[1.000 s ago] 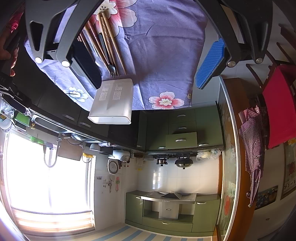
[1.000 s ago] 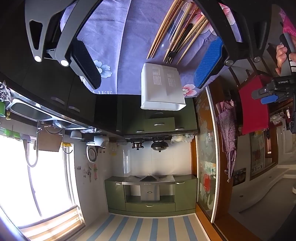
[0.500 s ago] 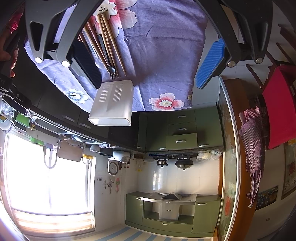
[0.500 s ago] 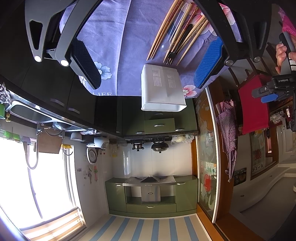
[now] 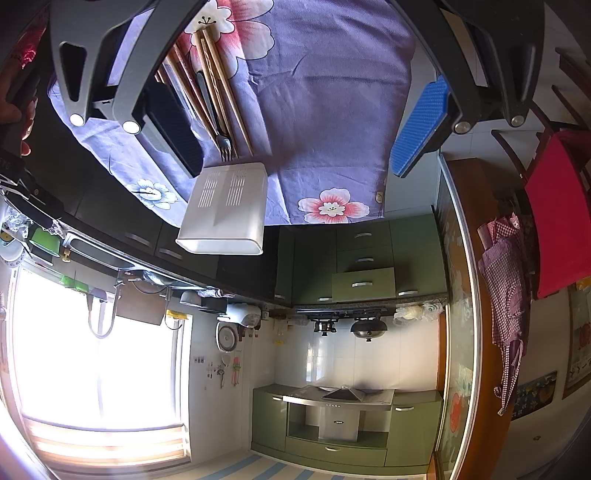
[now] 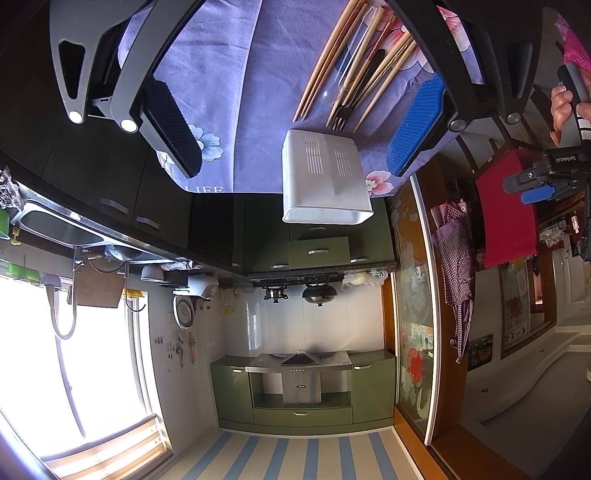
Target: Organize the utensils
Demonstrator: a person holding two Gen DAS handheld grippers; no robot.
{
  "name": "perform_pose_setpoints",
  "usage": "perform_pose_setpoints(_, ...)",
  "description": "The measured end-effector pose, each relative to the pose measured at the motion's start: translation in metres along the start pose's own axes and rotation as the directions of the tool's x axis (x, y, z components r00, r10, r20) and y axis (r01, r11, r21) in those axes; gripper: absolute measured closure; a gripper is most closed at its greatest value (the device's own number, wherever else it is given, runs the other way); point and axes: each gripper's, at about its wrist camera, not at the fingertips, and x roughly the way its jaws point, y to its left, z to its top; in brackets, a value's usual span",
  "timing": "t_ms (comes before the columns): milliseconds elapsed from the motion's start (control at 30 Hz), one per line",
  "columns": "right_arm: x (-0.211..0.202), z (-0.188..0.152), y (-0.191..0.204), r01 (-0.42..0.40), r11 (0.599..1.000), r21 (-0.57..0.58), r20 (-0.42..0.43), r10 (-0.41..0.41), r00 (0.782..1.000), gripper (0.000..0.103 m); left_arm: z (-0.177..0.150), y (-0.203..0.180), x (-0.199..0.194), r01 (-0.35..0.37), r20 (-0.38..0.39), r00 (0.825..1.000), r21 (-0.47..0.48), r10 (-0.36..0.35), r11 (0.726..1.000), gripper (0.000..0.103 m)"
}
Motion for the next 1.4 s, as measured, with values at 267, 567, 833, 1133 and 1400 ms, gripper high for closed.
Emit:
perform_pose_setpoints(267, 0.002, -0.001, -0.001, -0.003, 1.000, 0.003, -0.007, 0.003, 1.000, 0.004, -0.001, 0.000, 0.000, 0.001, -0.003, 1.000, -0.001, -0.001, 1.000, 0.006)
perform_pose_setpoints(567, 0.003, -0.002, 0.000, -0.004, 1.000, 0.002, -0.014, 0.004, 1.000, 0.004, -0.002, 0.000, 0.001, 0.003, -0.005, 1.000, -0.001, -0.003, 1.000, 0.006)
perform_pose_setpoints(833, 0.005, -0.003, -0.001, -0.008, 1.000, 0.003, -0.018, 0.008, 1.000, 0.004, -0.001, 0.000, 0.001, 0.001, -0.006, 1.000, -0.001, -0.001, 1.000, 0.006)
perform_pose_setpoints(1133, 0.008, -0.004, 0.000, -0.007, 1.000, 0.003, -0.030, 0.007, 1.000, 0.004, -0.004, -0.002, 0.004, 0.005, -0.018, 1.000, 0.004, -0.005, 1.000, 0.006)
perform_pose_setpoints(1400, 0.013, -0.008, -0.008, 0.001, 1.000, 0.020, -0.053, 0.001, 0.999, 0.004, -0.003, -0.013, 0.015, 0.022, -0.057, 0.998, 0.018, -0.021, 1.000, 0.006)
